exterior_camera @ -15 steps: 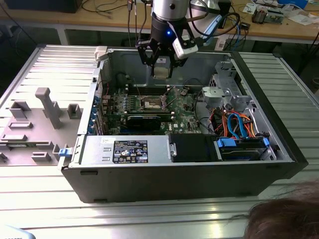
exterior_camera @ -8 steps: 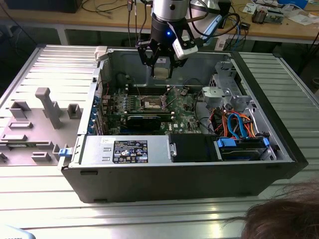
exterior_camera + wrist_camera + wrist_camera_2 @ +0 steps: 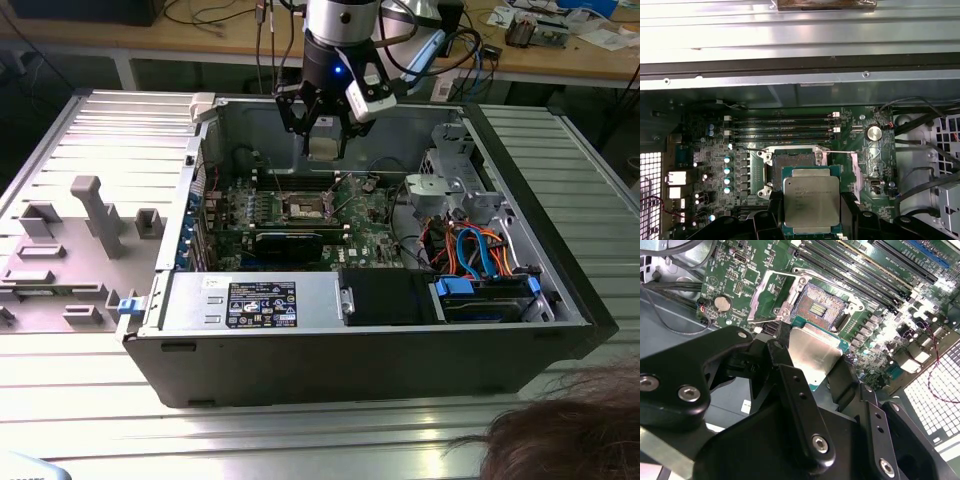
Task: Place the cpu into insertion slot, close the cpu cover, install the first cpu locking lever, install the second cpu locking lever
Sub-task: 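Place the cpu into insertion slot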
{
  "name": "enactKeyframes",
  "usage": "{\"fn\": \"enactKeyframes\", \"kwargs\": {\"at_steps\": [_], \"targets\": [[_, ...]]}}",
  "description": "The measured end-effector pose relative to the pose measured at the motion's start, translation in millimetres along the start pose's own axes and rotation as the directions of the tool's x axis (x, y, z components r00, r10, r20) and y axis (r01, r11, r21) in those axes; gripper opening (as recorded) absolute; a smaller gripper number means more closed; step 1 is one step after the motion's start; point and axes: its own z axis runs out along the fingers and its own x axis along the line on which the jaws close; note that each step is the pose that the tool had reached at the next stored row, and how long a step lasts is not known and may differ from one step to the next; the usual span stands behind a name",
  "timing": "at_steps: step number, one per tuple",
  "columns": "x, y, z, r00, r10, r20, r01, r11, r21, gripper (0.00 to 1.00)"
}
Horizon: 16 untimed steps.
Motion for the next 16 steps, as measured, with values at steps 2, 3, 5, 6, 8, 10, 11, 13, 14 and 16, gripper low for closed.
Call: {"fn": "enactKeyframes", "kwargs": {"at_steps": [2, 3, 5, 6, 8, 10, 11, 13, 14, 16], "targets": [[0.0, 0.0, 0.4, 1.0000, 0.000, 0.0000, 0.000, 1.0000, 0.0000, 0.55], [0.0, -0.1, 0.6, 1.0000, 0.000, 0.0000, 0.000, 1.0000, 0.0000, 0.55], [0.0, -0.1, 1.1, 1.0000, 0.000, 0.0000, 0.000, 1.0000, -0.0001, 0.55], [0.0, -0.1, 1.6, 1.0000, 0.000, 0.0000, 0.000, 1.0000, 0.0000, 0.55], [0.0, -0.2, 1.8, 1.0000, 0.000, 0.0001, 0.000, 1.0000, -0.0001, 0.55], [-0.1, -0.2, 2.2, 1.0000, 0.000, 0.0000, 0.000, 1.0000, 0.0000, 0.55], [0.0, -0.2, 2.3, 1.0000, 0.000, 0.0001, 0.000, 1.0000, -0.0001, 0.55], [-0.1, -0.2, 2.7, 1.0000, 0.000, 0.0000, 0.000, 1.0000, 0.0000, 0.55], [0.0, -0.2, 2.9, 1.0000, 0.000, 0.0000, 0.000, 1.0000, 0.0000, 0.55], [-0.1, -0.3, 3.2, 1.0000, 0.000, 0.0000, 0.000, 1.0000, 0.0000, 0.55]]}}
